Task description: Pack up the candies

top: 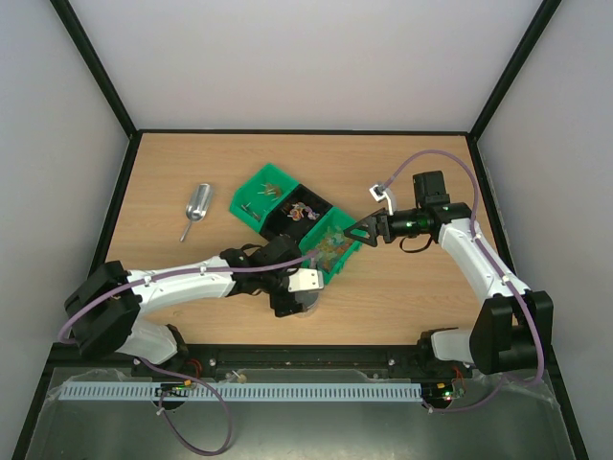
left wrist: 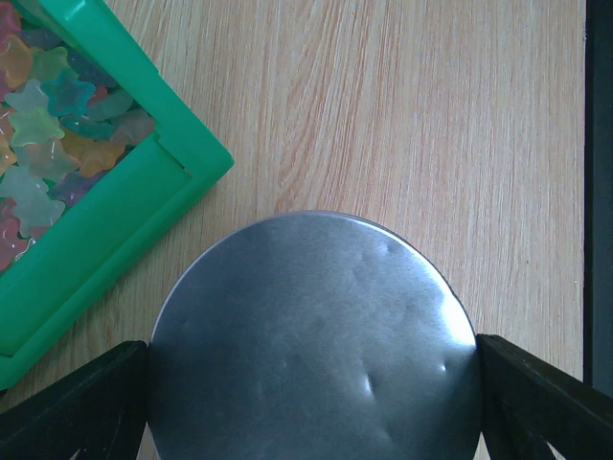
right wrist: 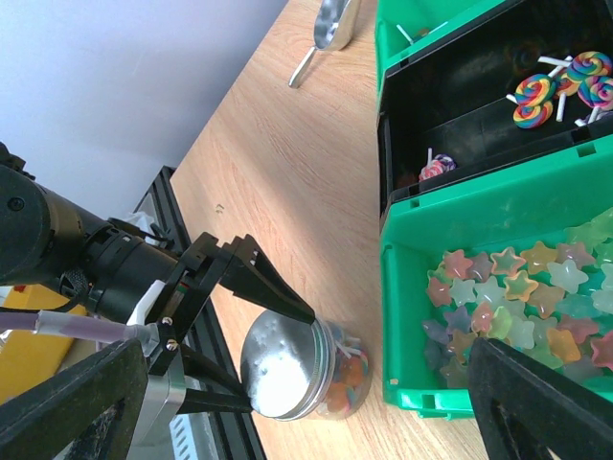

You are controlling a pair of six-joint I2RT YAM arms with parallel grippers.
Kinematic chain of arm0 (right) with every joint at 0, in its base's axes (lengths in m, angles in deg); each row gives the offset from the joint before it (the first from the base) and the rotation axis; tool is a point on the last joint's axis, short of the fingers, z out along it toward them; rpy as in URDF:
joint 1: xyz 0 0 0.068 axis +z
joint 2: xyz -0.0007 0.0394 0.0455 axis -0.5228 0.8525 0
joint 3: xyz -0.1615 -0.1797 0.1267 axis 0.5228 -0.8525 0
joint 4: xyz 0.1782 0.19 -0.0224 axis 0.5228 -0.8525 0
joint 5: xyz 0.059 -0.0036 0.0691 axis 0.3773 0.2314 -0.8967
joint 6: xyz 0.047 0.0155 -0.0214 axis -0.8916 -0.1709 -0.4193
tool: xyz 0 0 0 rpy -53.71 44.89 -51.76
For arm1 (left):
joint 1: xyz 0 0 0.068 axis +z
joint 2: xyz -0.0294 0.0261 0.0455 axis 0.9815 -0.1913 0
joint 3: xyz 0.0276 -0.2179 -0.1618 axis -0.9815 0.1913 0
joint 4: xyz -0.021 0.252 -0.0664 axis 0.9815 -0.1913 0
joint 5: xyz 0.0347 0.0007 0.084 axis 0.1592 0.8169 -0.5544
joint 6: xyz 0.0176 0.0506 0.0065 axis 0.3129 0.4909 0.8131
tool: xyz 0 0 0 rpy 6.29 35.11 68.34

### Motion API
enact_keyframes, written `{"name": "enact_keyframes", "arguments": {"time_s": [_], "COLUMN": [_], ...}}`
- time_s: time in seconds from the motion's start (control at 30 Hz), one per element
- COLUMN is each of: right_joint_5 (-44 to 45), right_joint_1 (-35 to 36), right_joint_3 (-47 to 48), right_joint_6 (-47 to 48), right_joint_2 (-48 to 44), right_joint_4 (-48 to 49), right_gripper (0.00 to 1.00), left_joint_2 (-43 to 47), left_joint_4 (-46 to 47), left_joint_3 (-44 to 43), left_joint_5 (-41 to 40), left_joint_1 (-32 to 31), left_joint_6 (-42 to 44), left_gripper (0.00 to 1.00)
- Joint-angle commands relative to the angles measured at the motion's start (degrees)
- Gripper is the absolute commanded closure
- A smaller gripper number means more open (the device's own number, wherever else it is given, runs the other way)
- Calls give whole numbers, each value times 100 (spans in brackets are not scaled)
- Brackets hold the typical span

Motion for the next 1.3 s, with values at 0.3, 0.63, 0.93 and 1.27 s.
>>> {"name": "enact_keyframes", "arguments": {"time_s": [0.3, 0.63, 0.93, 1.27], "right_joint_5": [77, 599, 1513, 2442], "right_joint_1": [1, 232, 1548, 2405], "right_joint_3": [231, 300, -290, -1274], "right_joint_6": [461, 936, 1589, 1680], "right_joint_2": [46, 99, -157, -4], "right_joint_4": [-459, -649, -497, 574], "right_gripper": [7, 8, 40, 56], "left_joint_2": [-57, -22, 184, 193], "left_joint_4": [-296, -285, -375, -345], "left_joint_3": [302, 446, 632, 635], "left_joint_5": [-209, -403, -279, -252], "left_joint_1": [290, 813, 1134, 1134], "left_joint_6": [303, 552, 666, 647], "left_gripper": [15, 16, 16, 16]}}
